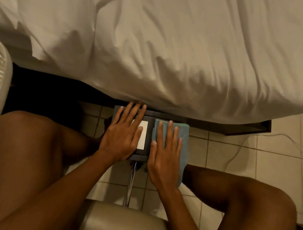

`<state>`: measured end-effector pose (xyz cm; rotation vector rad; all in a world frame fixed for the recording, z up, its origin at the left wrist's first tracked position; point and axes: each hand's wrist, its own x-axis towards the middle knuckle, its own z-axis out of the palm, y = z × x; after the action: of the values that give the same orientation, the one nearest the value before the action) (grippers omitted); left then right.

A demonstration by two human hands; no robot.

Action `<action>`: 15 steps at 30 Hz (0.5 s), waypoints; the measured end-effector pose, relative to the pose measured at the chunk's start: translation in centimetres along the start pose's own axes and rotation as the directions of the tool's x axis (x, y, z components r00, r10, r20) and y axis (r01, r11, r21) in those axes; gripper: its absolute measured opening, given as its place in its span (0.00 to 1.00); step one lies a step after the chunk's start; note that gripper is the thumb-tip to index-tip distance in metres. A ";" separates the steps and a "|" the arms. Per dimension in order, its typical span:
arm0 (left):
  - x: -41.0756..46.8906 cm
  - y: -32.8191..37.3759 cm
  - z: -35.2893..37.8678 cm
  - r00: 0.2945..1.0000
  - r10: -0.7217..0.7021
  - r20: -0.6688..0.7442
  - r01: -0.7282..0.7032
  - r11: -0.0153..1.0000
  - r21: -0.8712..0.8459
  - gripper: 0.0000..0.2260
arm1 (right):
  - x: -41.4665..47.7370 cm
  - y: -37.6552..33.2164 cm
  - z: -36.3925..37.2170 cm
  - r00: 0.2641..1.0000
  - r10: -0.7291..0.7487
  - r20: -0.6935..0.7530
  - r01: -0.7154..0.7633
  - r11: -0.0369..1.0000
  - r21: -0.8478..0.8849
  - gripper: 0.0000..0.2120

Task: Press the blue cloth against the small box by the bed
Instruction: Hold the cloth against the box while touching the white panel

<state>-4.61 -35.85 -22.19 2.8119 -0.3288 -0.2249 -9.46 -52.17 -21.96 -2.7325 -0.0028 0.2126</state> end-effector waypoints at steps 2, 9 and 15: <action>0.2 0.0 0.0 1.000 -0.004 -0.002 0.004 1.000 -0.014 0.27 | 0.5 0.8 -0.2 1.000 -0.009 0.013 0.008 0.999 0.041 0.28; 0.1 -0.3 0.3 1.000 0.000 -0.018 -0.001 1.000 -0.031 0.27 | 2.9 -1.3 0.0 0.997 0.065 -0.036 -0.064 0.998 0.019 0.29; 0.3 -0.2 0.2 0.999 0.006 -0.037 -0.007 0.999 -0.042 0.28 | 1.9 1.2 -1.4 0.997 -0.079 0.021 0.078 0.994 0.079 0.29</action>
<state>-4.33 -35.80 -22.46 2.7699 -0.3212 -0.1765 -7.41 -53.80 -21.42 -2.6460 -0.1062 0.2185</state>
